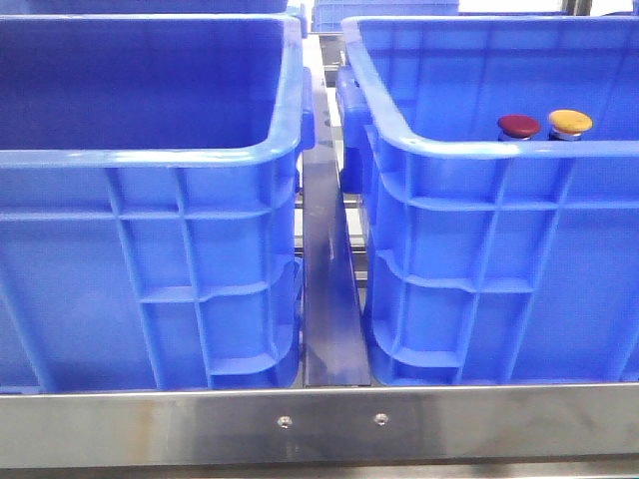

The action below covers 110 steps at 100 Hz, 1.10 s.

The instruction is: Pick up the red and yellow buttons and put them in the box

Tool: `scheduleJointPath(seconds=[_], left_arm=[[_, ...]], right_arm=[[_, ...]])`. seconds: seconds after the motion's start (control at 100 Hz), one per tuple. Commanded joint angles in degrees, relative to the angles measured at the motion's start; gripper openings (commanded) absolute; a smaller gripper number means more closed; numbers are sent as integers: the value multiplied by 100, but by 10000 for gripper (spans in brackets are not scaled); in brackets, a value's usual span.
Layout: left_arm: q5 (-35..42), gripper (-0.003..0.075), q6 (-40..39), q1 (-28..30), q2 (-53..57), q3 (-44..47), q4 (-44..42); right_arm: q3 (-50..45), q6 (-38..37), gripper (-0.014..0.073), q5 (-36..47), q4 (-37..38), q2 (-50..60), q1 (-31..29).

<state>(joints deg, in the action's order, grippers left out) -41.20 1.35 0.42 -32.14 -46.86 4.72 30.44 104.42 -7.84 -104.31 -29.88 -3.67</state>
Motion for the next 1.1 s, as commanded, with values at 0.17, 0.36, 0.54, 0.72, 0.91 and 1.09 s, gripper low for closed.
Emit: scheduleJointPath(seconds=[0.17,0.36,0.54,0.72,0.91,1.09], left_arm=[[403,-19,-67,12,-13,-149,75],[403,-19,-67,12,-13,-149,75],[403,-19,-67,12,-13,-149,75],[445,-19,-67,12,-13,-149,66],[986,-19,-67,12,-13,-134,82],[1841,-19,-67,12,121,398,82]], right_arm=[[139,-4,-69,-155,-561,5,-9],[139,-4,-69,-155,-561,5,-9],[139,-4,-69,-155,-561,5,-9],[139,-4,-69,-155,-561,5,-9],[139,-4,-69,-155,-561,5,-9],[139,-4,-69,-155,-561,5,-9]])
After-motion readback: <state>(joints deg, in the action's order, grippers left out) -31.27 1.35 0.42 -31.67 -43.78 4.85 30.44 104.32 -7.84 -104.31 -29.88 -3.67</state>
